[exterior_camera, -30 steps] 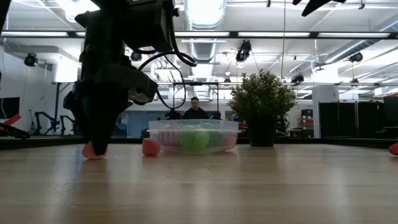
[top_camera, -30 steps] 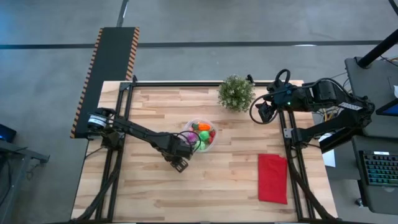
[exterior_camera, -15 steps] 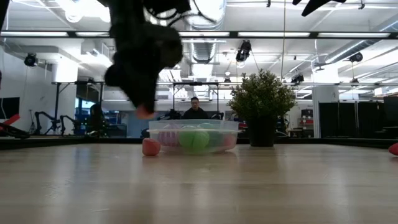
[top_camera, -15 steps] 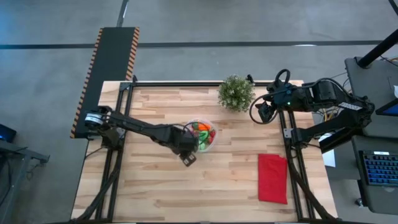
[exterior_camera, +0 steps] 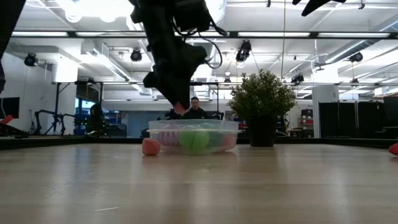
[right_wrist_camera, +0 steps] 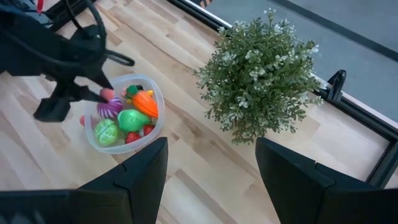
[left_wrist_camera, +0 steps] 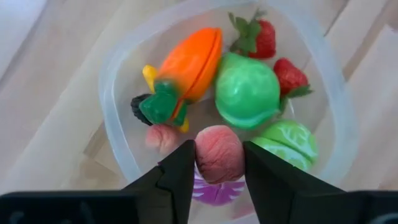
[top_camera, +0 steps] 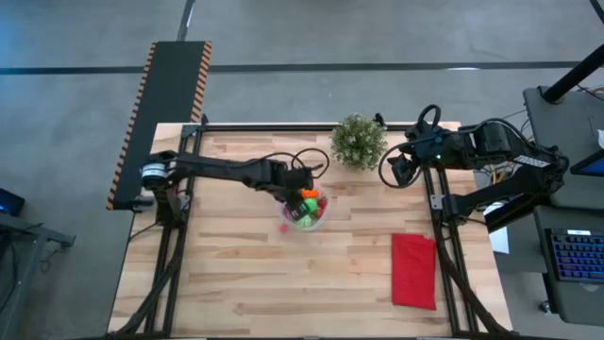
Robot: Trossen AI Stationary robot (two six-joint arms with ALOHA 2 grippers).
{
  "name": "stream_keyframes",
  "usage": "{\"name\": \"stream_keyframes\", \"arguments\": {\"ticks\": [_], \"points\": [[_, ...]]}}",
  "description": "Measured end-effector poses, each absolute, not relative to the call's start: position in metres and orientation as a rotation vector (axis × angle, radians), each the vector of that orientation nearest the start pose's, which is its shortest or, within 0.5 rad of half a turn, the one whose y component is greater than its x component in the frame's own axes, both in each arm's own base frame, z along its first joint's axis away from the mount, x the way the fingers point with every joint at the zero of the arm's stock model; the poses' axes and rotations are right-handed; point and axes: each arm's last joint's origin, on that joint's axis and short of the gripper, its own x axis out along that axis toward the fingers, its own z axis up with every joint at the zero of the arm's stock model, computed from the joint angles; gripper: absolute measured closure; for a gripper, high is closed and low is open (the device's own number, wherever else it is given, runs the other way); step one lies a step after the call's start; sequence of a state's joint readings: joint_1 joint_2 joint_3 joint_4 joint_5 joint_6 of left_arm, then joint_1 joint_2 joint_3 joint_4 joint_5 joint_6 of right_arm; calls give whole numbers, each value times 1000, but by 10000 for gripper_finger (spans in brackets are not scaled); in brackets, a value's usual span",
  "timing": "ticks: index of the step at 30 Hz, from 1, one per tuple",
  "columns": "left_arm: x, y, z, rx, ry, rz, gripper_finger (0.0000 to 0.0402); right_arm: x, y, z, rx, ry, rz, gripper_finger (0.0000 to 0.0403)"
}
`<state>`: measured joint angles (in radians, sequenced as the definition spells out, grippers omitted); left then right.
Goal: Pick and placing Produce into tupperware
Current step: Put the left pink peach into the transparent bin, then put the pink peach into the transparent bin
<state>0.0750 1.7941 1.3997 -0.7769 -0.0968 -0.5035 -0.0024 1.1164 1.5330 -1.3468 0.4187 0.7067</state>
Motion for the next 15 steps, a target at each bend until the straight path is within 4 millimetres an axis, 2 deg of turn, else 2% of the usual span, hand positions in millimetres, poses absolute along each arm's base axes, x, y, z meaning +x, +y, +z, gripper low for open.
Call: {"name": "stream_keyframes", "arguments": {"ticks": [8, 12, 15], "points": [[370, 30, 230, -393, 1085, 419, 211, 160, -12, 419, 448, 732, -688, 168], [365, 30, 235, -380, 1091, 439, 181, 160, -12, 419, 442, 731, -692, 167], [356, 23, 242, -387, 1130, 443, 174, 160, -12, 419, 441, 732, -693, 167]]}}
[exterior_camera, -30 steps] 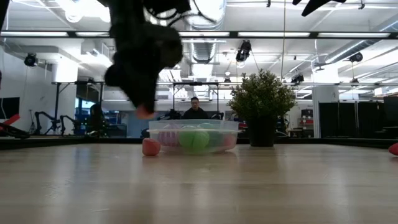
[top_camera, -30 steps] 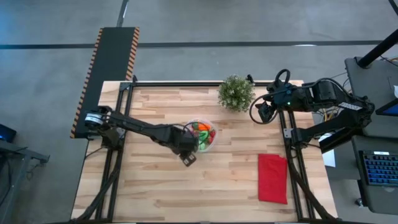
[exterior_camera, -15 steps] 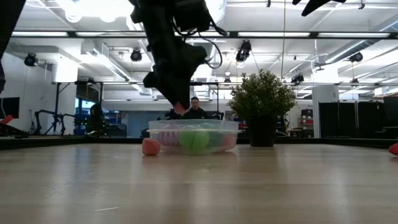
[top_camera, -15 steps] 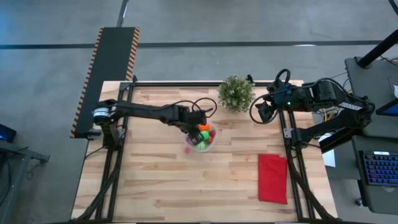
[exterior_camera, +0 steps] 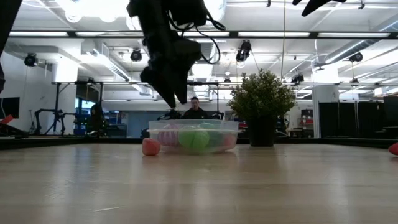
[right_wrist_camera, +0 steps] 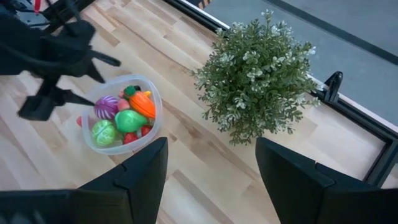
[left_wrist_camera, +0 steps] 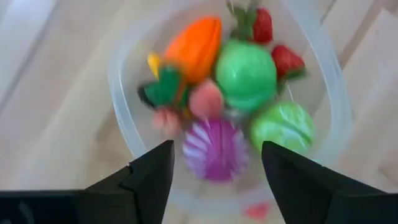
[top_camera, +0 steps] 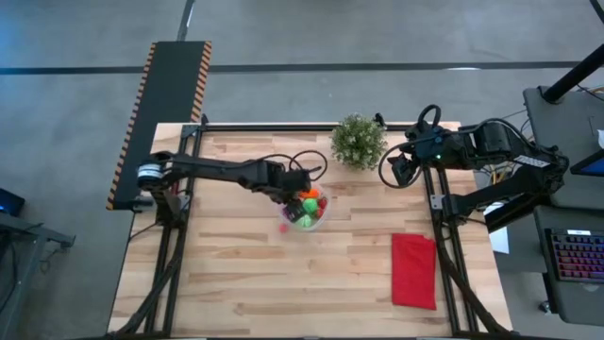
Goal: Pick and placing Produce into tupperware
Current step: Put the pink peach into the transparent bin
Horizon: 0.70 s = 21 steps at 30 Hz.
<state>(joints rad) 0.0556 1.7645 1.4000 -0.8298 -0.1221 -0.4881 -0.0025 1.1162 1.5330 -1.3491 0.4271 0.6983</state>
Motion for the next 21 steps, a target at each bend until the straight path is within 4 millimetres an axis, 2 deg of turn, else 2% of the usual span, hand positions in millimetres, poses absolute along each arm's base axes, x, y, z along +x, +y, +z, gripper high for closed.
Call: {"name": "stream_keyframes", "arguments": {"ticks": [8, 12, 21], "points": [[343, -12, 240, -597, 1153, 596, 172, 160, -12, 419, 437, 735, -692, 168], [341, -29, 235, -636, 1145, 626, 172, 160, -12, 419, 420, 741, -686, 168], [335, -39, 221, -676, 1166, 678, 172, 160, -12, 419, 412, 743, -684, 168]]}}
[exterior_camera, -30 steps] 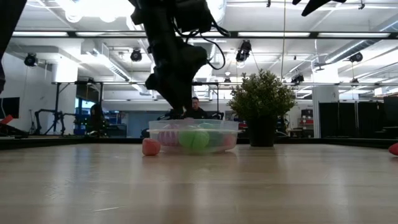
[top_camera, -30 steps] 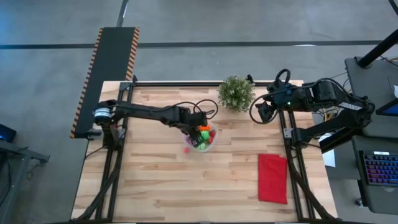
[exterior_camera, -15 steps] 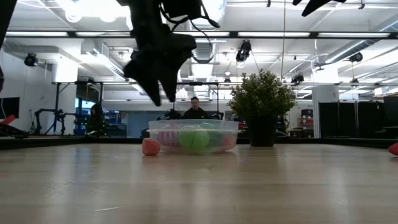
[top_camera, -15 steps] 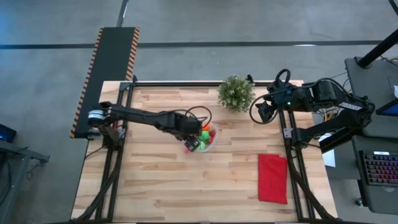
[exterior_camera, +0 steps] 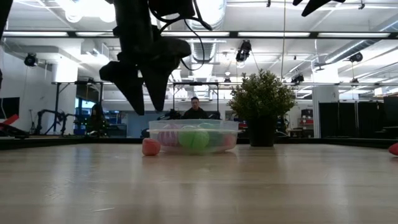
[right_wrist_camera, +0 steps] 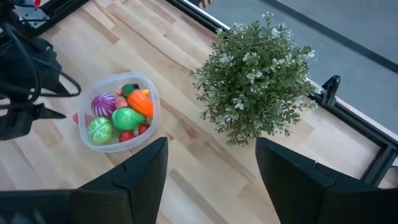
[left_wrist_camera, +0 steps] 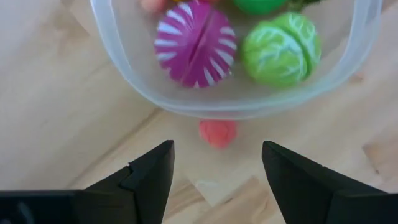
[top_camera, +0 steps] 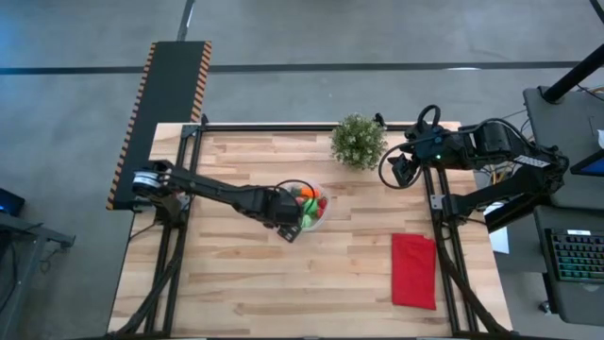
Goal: Pick and placing Produce into tupperware
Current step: Put the pink peach into the transparent bin
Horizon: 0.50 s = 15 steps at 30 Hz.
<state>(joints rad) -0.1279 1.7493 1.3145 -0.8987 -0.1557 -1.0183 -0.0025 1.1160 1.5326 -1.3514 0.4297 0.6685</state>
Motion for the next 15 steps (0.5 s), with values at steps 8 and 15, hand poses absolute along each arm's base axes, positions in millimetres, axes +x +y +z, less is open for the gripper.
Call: {"name": "stream_keyframes", "arguments": {"ticks": [8, 15], "points": [[339, -42, 207, -711, 1172, 707, 172, 160, -12, 419, 415, 742, -685, 168], [349, -44, 190, -700, 1198, 673, 173, 160, -12, 419, 415, 742, -685, 168]]}}
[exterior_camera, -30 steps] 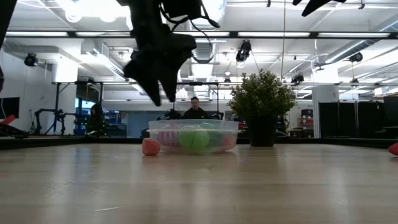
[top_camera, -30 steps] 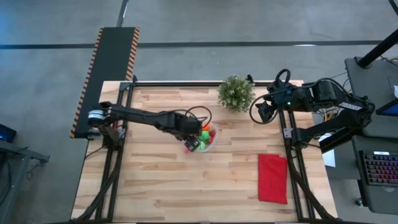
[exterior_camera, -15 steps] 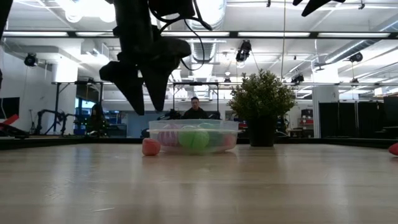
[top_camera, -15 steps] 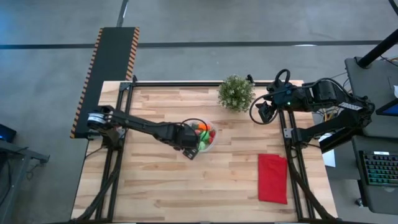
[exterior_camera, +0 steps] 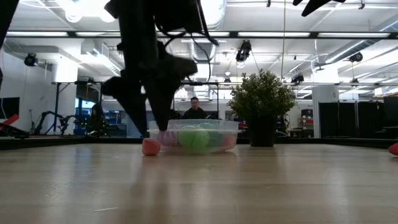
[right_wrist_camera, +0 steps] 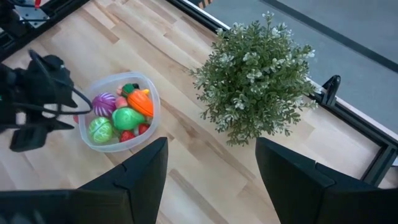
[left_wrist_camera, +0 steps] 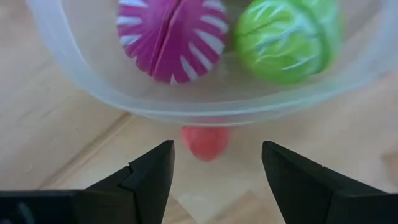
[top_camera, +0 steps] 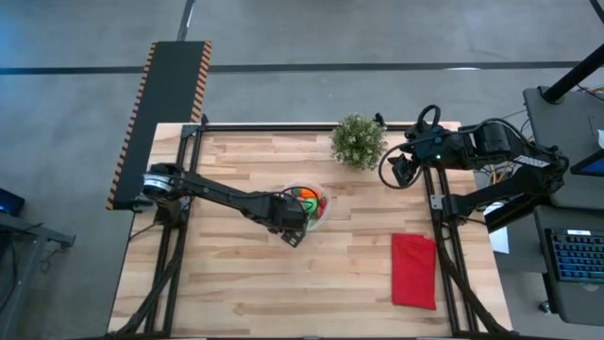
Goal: Pick and placing Produce into tupperware
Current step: Put the pink peach into the transparent bin
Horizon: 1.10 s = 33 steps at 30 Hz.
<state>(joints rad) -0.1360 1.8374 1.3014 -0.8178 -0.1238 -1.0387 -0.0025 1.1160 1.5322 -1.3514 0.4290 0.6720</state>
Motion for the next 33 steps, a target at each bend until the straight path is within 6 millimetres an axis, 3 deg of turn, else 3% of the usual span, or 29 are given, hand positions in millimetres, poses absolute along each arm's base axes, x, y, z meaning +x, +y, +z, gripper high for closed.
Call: {"name": "stream_keyframes", "arguments": {"ticks": [8, 19, 33], "points": [[353, -46, 164, -687, 1310, 661, 173, 160, -12, 419, 416, 743, -684, 168], [355, -39, 163, -650, 1292, 666, 175, 160, -12, 419, 415, 743, -685, 167], [357, -37, 163, -652, 1280, 647, 274, 160, -13, 419, 411, 739, -692, 168]]}}
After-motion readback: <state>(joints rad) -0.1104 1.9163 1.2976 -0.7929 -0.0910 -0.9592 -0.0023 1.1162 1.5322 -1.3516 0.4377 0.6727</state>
